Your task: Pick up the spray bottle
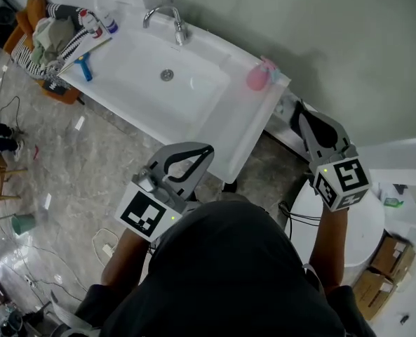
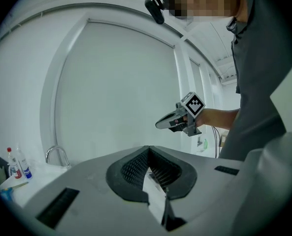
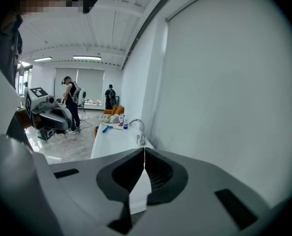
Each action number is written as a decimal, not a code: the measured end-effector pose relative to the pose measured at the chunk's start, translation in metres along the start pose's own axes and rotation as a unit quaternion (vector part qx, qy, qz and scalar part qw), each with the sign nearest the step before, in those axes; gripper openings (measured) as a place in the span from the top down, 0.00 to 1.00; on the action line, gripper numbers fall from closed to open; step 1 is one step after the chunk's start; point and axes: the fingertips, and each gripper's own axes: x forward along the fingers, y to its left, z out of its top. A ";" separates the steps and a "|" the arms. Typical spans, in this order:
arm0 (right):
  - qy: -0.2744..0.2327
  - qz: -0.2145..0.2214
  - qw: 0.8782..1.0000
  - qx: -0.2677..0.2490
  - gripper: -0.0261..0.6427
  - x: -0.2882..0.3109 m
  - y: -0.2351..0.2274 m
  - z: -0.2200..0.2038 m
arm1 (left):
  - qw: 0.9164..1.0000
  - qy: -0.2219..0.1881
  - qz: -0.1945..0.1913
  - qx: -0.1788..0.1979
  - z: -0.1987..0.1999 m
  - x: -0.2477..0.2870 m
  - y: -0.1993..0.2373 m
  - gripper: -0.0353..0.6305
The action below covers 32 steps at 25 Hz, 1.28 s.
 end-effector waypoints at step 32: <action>0.046 0.138 0.989 -0.035 0.95 0.110 -0.058 -0.048 | 0.986 0.052 0.158 -0.033 -0.014 0.038 0.001 0.94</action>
